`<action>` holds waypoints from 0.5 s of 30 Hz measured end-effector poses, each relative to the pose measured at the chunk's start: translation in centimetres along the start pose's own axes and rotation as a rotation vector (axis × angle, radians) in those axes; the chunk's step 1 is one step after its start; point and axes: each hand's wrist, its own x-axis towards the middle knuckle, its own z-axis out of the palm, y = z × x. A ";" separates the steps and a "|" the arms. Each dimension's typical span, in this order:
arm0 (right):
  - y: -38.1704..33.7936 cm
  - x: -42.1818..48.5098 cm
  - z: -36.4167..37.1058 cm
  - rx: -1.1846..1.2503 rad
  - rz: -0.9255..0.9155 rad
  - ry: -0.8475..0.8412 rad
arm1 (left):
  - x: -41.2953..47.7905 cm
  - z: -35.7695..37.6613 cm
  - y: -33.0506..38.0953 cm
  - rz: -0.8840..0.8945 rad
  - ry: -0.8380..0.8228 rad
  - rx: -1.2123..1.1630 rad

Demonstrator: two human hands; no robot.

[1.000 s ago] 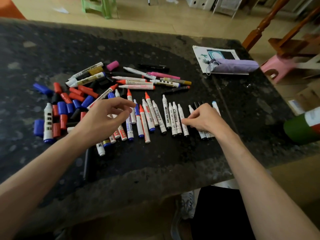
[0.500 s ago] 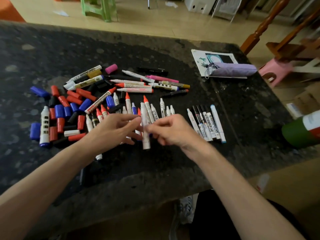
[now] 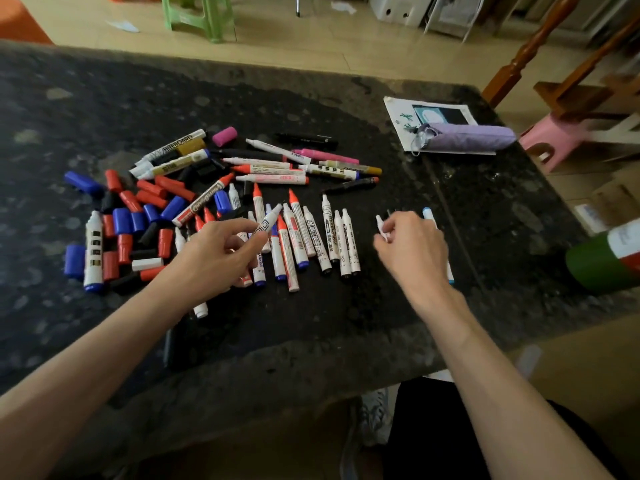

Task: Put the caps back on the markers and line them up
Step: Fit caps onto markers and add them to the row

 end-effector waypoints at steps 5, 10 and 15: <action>1.3 1.0 0.5 -0.096 0.128 -0.088 | 0.3 -0.5 -0.4 -0.002 0.068 0.016; 0.4 1.7 0.7 -0.002 0.020 -0.002 | 0.3 -2.3 -1.1 -0.004 0.094 0.004; -3.5 1.8 1.3 0.259 -0.184 -0.196 | 0.2 -5.0 -2.4 0.007 0.183 0.028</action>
